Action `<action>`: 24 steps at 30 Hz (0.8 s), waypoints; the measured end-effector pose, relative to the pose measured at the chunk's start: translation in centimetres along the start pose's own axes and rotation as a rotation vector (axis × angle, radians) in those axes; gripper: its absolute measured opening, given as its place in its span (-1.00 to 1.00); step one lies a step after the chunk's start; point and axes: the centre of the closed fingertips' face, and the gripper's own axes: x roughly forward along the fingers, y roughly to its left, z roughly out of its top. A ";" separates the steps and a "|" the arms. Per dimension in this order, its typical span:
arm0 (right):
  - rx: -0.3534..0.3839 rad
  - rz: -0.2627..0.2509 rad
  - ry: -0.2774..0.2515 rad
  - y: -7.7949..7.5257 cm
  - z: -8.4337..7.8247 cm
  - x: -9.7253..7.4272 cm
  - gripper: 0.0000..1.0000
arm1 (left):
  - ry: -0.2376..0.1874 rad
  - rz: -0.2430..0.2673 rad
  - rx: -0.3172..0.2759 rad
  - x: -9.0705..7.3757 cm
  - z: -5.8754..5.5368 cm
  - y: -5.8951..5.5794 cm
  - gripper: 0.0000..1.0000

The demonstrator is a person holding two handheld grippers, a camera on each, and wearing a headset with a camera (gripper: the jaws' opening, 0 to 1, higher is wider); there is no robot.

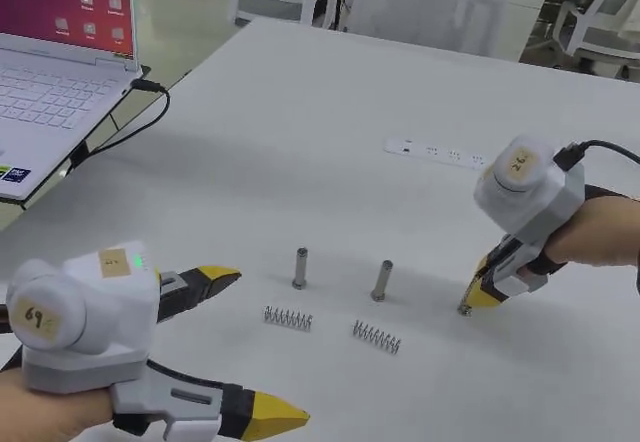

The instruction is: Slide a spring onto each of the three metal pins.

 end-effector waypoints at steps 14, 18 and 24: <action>0.030 0.003 -0.003 0.2 -0.1 0.4 -0.74 | 0.001 -0.001 -0.005 0.0 -0.2 0.1 0.89; 0.034 0.002 0.003 0.1 -0.4 0.4 -0.69 | 0.000 0.000 -0.007 0.0 -0.3 0.0 0.89; 0.050 -0.001 0.006 0.2 -0.9 0.3 -0.65 | -0.001 0.000 -0.008 0.0 -0.3 0.0 0.89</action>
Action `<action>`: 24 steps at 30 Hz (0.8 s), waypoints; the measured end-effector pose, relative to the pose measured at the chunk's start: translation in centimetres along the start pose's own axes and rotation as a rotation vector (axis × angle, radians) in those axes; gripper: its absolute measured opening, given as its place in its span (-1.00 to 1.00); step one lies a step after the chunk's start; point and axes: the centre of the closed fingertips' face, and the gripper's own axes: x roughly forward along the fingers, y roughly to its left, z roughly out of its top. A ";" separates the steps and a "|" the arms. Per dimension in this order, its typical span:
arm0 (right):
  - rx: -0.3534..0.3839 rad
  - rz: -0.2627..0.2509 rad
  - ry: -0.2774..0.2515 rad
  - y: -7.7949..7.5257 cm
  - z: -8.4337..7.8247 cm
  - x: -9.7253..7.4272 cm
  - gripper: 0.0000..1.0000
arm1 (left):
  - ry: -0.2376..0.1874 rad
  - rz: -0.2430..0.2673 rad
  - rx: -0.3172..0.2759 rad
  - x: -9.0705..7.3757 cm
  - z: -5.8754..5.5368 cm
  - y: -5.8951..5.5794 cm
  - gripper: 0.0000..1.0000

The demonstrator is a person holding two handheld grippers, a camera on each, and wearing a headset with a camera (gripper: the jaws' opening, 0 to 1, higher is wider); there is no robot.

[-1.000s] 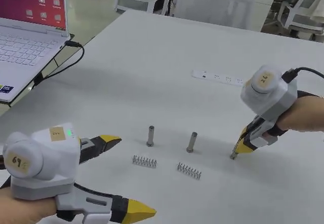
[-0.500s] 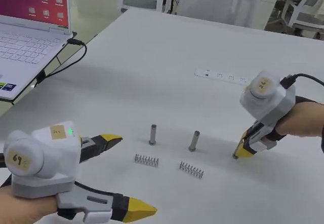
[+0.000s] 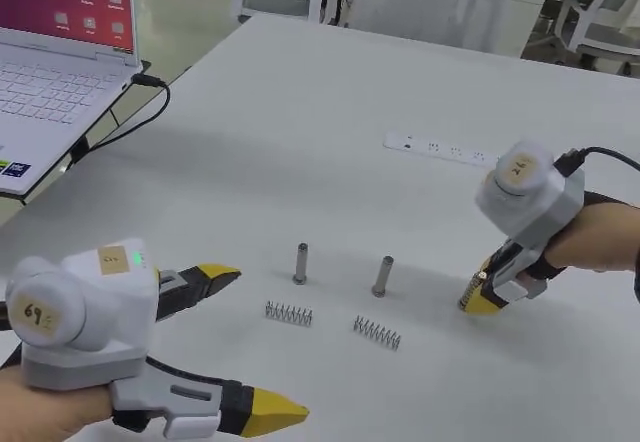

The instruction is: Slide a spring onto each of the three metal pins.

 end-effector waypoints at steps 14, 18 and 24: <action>0.036 -0.006 0.004 0.7 -2.3 -0.6 -0.60 | 0.000 -0.018 0.009 0.5 0.3 -0.8 0.89; 0.040 -0.009 -0.002 1.4 -2.4 -0.9 -0.60 | 0.002 -0.023 0.012 0.6 0.4 -0.9 0.89; 0.044 -0.006 -0.005 2.1 -2.6 -0.9 -0.60 | 0.000 -0.030 0.018 0.6 0.5 -1.1 0.89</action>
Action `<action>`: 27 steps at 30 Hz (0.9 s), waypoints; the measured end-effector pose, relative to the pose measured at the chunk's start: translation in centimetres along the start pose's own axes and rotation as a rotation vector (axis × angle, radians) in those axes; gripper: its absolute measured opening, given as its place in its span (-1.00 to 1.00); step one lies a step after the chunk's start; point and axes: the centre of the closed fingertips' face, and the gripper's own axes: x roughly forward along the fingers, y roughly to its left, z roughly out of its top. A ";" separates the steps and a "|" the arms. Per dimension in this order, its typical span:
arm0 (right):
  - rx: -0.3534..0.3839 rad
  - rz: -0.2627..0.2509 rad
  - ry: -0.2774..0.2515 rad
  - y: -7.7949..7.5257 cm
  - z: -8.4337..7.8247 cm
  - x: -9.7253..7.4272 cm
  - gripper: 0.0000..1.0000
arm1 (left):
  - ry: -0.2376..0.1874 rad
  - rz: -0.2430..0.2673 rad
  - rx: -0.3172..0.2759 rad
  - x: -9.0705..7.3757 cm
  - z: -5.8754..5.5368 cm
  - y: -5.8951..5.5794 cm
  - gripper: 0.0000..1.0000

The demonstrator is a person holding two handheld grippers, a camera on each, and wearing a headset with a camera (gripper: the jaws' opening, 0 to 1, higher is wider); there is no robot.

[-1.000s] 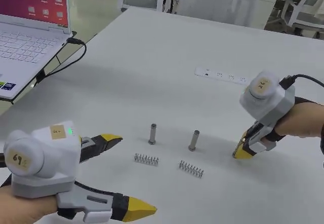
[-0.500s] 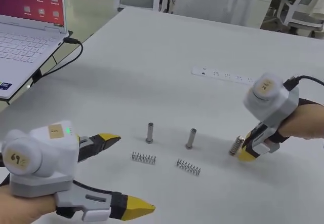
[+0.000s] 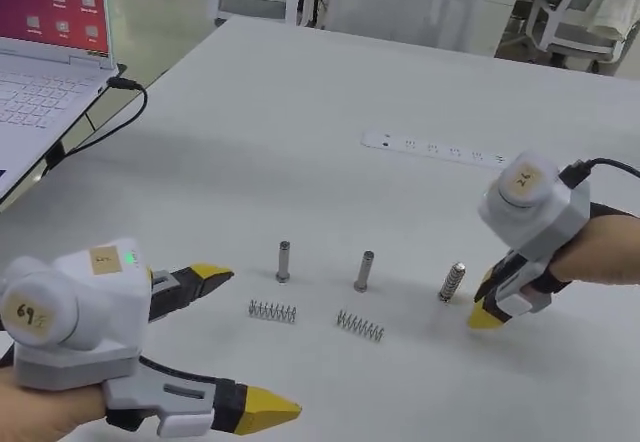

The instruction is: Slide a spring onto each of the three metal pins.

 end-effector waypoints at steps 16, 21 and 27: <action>-0.012 0.020 -0.018 2.9 0.1 -0.5 -0.61 | -0.007 -0.018 0.016 0.4 0.5 -0.5 0.87; -0.028 0.035 -0.030 4.3 0.9 -0.5 -0.61 | -0.005 -0.023 0.019 0.3 0.5 -0.6 0.86; -0.068 0.053 -0.049 6.1 2.8 -0.4 -0.62 | -0.005 -0.025 0.025 0.2 0.6 -0.6 0.86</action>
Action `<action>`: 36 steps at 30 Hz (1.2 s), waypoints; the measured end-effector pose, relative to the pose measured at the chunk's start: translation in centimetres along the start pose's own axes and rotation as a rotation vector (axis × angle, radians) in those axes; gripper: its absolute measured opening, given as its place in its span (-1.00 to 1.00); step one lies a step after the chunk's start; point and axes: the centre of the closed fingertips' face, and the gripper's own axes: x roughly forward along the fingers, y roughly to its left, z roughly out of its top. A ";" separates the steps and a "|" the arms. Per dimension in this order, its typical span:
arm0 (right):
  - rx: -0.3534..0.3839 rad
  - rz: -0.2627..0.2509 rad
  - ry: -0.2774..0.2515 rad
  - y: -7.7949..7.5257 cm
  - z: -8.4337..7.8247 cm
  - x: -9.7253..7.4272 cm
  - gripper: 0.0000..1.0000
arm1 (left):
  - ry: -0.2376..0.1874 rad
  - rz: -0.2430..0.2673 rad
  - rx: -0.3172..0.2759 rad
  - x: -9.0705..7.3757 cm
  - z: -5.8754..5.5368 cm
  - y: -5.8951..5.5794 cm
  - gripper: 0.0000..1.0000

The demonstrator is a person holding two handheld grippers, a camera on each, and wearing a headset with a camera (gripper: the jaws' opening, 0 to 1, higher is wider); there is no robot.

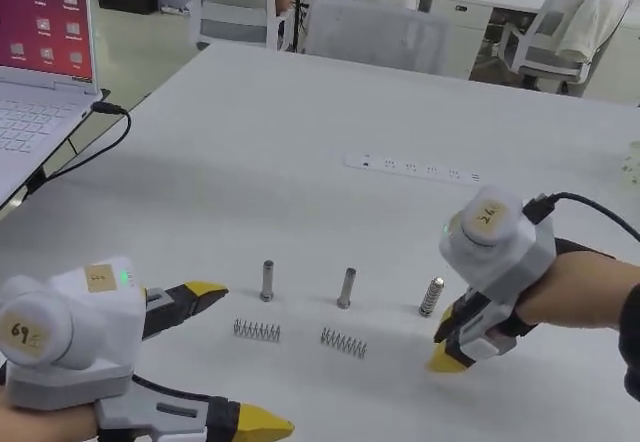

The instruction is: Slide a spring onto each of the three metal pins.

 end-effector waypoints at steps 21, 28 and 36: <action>-0.097 0.023 -0.032 1.2 5.4 2.9 -0.65 | -0.004 -0.001 0.002 -0.3 0.0 -0.1 0.81; -0.102 0.029 -0.021 0.8 5.6 3.9 -0.69 | -0.007 -0.002 -0.004 -0.2 -0.1 0.1 0.79; -0.111 0.030 -0.002 0.7 5.4 4.5 -0.72 | -0.005 -0.005 -0.012 0.0 -0.3 0.1 0.76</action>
